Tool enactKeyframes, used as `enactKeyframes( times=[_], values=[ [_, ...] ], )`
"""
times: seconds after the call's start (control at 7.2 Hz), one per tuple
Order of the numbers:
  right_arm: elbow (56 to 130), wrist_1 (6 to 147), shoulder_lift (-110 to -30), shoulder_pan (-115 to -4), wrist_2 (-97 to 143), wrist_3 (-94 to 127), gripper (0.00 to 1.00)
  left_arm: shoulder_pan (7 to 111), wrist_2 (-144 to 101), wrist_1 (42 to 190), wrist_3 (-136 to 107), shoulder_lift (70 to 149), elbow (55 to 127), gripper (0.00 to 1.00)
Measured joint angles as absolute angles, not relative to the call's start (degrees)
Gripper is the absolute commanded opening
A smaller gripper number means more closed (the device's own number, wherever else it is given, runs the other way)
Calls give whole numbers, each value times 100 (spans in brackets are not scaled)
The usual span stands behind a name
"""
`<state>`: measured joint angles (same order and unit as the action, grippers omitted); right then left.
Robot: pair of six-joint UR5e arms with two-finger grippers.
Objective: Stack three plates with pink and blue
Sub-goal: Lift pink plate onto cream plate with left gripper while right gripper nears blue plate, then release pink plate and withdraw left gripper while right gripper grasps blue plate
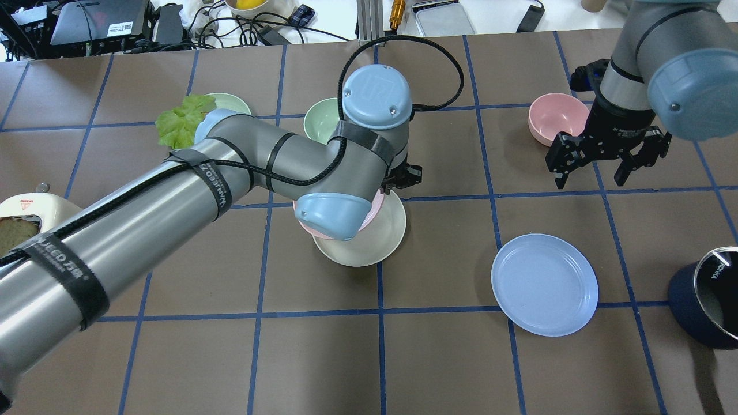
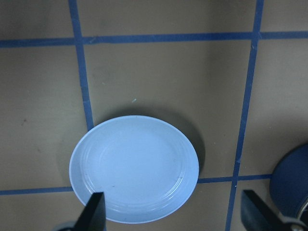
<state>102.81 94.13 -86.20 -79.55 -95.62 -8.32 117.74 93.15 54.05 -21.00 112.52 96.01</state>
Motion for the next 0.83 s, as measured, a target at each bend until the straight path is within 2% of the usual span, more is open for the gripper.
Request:
enactKeyframes(
  times=[0.69,0.83],
  values=[
    [11930,10488,-8979,-7179,-9617,-1436,100,12147,9551,5736,-2232,11519,9531,0],
    [12207,10854,-8979,-7128,-9621,-1455,100,12150,9547,5738,-2233,11574,9532,68]
  ],
)
